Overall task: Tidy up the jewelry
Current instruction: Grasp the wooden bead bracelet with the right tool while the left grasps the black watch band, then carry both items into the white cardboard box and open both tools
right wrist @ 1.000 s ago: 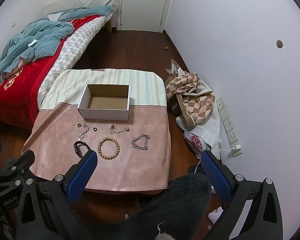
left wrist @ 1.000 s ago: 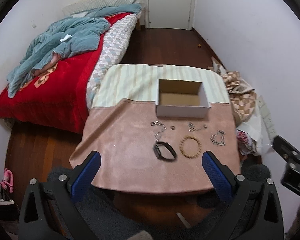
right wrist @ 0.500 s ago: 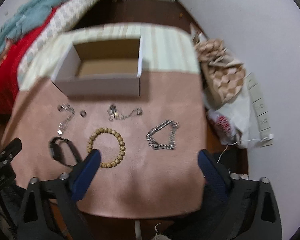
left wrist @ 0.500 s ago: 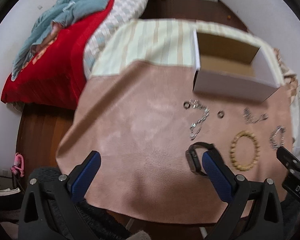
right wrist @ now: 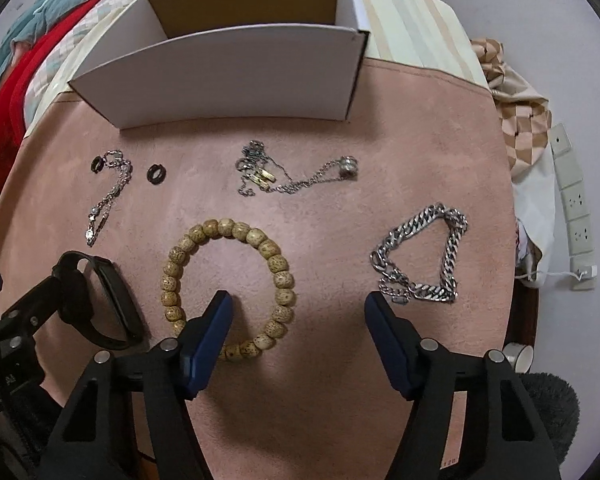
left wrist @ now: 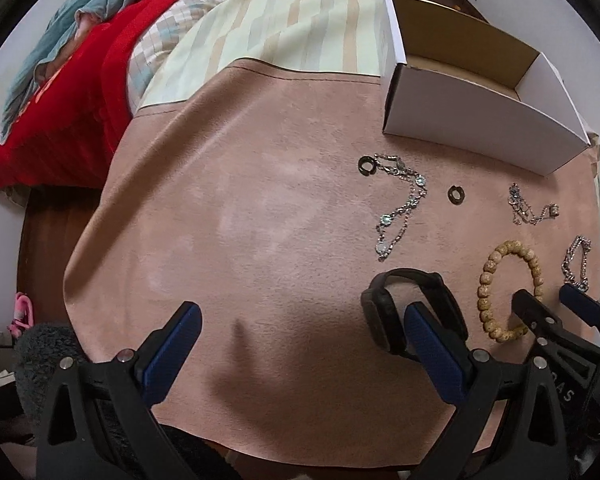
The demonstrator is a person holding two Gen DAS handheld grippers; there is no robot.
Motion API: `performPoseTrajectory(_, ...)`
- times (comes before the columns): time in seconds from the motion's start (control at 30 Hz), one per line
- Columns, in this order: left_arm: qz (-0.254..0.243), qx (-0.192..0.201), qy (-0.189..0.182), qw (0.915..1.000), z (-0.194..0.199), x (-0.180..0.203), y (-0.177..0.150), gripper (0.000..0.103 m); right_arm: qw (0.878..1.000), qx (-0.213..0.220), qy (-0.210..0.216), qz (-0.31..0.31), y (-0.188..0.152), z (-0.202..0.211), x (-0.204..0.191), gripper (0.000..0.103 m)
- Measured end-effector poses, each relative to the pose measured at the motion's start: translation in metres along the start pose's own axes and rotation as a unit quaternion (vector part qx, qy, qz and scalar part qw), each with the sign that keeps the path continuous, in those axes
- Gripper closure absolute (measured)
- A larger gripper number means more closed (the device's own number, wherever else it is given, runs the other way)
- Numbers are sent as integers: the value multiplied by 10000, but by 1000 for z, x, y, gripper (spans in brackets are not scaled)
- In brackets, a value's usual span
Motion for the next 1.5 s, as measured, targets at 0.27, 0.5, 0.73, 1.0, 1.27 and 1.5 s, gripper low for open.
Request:
performPoseTrajectory(0.27,-59,-107,-359,9993,6,15,-7,0,10000,48,-84,-2,-5,13,3,89)
performPoseTrajectory(0.5,-33,-462,-841,9954,0,32,-16,10,9995,-72,-93,-278,-32,20,29,94)
performPoseTrajectory(0.73,-95,-449,-881,9951,-7,36,-13,27,9992,-86,-215,-316,-35,21,34,92)
performPoseTrajectory(1.0,-232,-396,-946,9945,-14,46,-11,81,9992,-66,-288,-287,-27,18,36,92)
performPoseTrajectory(1.27,-410,-92,-940,9947,-16,58,-7,93,9990,44,-398,-199,-22,19,36,93)
performPoseTrajectory(1.5,-582,263,-994,9930,7,64,1,93,9987,328,-174,-344,-19,26,32,94)
Point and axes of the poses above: each gripper's, at about its wrist camera, not at the fingertips, and z roughly against the way its jaws point, x to its right, y to its top, the point moved 9 cm from there along -z, roughly the way its jaws point, and after that the axes turned 15 degrees about z, right-handed, at the moved point
